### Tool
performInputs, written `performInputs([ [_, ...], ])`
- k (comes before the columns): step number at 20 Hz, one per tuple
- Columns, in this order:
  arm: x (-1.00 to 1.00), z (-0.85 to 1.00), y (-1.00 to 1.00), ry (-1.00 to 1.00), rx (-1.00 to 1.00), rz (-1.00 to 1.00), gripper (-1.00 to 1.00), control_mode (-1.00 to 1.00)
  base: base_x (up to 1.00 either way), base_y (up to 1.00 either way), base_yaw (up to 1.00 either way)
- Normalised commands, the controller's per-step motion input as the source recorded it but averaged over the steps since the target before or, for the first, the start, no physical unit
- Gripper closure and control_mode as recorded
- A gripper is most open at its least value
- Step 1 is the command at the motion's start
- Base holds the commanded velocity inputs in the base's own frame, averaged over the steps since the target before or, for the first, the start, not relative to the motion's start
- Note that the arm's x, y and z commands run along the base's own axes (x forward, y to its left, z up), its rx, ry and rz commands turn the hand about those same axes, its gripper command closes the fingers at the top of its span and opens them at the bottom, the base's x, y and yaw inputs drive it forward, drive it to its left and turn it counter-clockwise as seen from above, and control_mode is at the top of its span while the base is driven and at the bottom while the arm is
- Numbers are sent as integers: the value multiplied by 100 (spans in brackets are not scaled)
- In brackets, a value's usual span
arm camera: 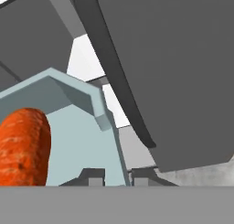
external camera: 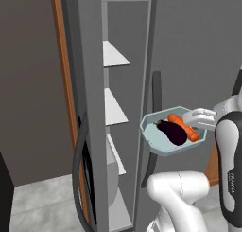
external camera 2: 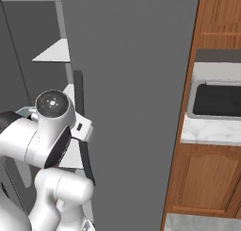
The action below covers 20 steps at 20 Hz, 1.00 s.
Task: Take the eggplant and carrot out of the freezer and place them in the tupperware container on the counter. Then put the tupperware containing the vegetables back in the freezer.
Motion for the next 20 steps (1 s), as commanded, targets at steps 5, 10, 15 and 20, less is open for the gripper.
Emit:
performInputs([
  [5,-15,50,1,-5,7,-9,100,-100,0,0,0],
  [10,0,50,11,-2,12,-24,100,-100,0,0,0],
  [15,3,32,33,0,15,-34,100,-100,0,0,0],
  [20,0,35,6,0,25,-30,100,-100,0,0,0],
])
